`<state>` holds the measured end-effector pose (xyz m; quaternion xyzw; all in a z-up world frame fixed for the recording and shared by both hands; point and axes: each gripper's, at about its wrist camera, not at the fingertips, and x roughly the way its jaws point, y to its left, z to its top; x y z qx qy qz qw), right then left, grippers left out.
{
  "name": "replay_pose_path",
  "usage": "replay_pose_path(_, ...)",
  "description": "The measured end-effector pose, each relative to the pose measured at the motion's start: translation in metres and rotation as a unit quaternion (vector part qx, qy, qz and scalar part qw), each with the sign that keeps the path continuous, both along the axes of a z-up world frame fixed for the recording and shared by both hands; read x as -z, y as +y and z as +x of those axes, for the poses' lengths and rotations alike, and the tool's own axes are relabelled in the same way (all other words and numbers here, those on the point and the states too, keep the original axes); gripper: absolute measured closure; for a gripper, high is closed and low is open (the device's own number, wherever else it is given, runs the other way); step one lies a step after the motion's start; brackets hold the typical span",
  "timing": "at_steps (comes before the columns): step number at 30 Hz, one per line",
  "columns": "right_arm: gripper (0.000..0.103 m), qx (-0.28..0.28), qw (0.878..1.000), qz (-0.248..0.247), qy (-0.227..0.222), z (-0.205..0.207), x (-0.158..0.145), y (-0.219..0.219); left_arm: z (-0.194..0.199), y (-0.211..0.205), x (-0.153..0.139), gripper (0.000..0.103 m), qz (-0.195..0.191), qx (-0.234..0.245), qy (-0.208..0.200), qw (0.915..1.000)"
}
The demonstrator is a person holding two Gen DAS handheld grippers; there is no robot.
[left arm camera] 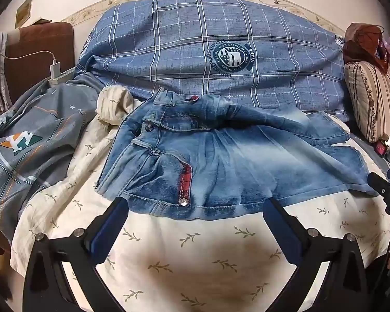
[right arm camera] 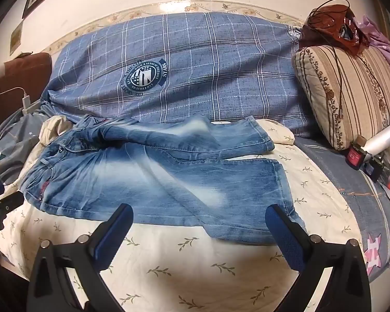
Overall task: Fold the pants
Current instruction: 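Move both grippers toward the blue jeans lying on the sheet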
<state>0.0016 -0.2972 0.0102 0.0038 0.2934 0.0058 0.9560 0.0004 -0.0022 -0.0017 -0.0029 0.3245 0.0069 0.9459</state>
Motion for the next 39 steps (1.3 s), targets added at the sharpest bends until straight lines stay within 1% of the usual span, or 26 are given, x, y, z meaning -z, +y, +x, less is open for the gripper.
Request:
replay_pose_path(11, 0.000, -0.002, 1.000, -0.008, 0.004, -0.0003, -0.0009, 0.0024, 0.0016, 0.0006, 0.0009, 0.000, -0.004, -0.002, -0.001, 1.0000)
replay_pose_path(12, 0.000, -0.002, 1.000, -0.004, 0.002, -0.0007, 0.0005, 0.0023, -0.0036, -0.0003, -0.0035, 0.000, -0.004, -0.002, -0.001, 1.0000)
replay_pose_path(16, 0.000, -0.004, 1.000, -0.003, 0.003, 0.0003, 0.0016, 0.0021, -0.0010, 0.0027, -0.0017, 0.000, -0.003, -0.002, -0.002, 1.0000)
replay_pose_path(18, 0.000, -0.003, 1.000, -0.003, -0.006, -0.0001, 0.0012, 0.0027, -0.0013, 0.0037, -0.0021, 0.000, -0.006, -0.001, -0.003, 1.0000)
replay_pose_path(26, 0.000, -0.002, 1.000, -0.003, -0.001, 0.0008, 0.0016, 0.0017, -0.0004, 0.0031, -0.0017, 0.000, -0.004, -0.003, -0.002, 1.0000)
replay_pose_path(27, 0.000, -0.001, 1.000, -0.003, -0.008, 0.0003, 0.0016, 0.0019, -0.0003, 0.0032, -0.0017, 0.000, -0.003, -0.003, 0.000, 1.0000)
replay_pose_path(30, 0.000, -0.001, 1.000, -0.002, -0.009, -0.0001, 0.0018, 0.0017, 0.0000, 0.0026, -0.0014, 0.000, -0.002, -0.004, 0.003, 1.0000)
replay_pose_path(34, 0.000, -0.001, 1.000, -0.002, -0.007, 0.0000, 0.0022, 0.0016, 0.0001, 0.0027, -0.0014, 0.000, -0.003, -0.004, 0.007, 1.0000)
replay_pose_path(36, 0.000, -0.001, 1.000, -0.003, 0.001, 0.0004, 0.0024, 0.0018, 0.0000, 0.0024, -0.0013, 0.000, -0.002, -0.005, 0.004, 1.0000)
replay_pose_path(39, 0.000, -0.001, 1.000, -0.003, -0.001, 0.0006, 0.0025, 0.0022, 0.0001, 0.0025, -0.0012, 0.000, -0.002, -0.005, 0.005, 1.0000)
